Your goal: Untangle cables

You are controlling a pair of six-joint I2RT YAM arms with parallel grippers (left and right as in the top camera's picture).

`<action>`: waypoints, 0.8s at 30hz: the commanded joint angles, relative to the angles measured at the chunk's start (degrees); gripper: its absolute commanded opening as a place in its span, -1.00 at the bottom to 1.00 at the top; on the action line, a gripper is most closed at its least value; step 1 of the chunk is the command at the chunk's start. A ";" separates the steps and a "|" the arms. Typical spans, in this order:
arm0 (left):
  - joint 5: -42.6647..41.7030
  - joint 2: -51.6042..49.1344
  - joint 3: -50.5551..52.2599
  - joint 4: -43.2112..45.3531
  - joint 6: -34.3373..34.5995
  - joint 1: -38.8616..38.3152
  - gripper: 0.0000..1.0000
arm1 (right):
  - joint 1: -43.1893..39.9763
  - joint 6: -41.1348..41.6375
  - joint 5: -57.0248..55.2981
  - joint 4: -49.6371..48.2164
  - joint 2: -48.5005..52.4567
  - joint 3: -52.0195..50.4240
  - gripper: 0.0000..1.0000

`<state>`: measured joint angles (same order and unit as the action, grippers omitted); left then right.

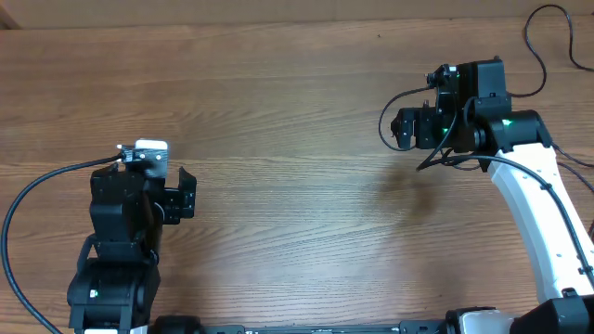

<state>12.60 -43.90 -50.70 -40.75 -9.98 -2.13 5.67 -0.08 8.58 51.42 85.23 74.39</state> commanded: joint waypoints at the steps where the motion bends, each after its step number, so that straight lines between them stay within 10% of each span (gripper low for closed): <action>1: -0.22 0.13 0.42 0.04 0.61 0.28 0.99 | 0.17 -0.35 0.09 -0.33 -1.53 -0.07 1.00; 24: -0.22 0.04 0.42 0.04 0.61 0.28 0.99 | 0.15 -0.35 -1.20 5.51 -1.53 -0.09 1.00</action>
<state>12.60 -43.99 -50.70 -40.75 -9.98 -2.13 5.67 -0.16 8.54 56.64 85.23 74.39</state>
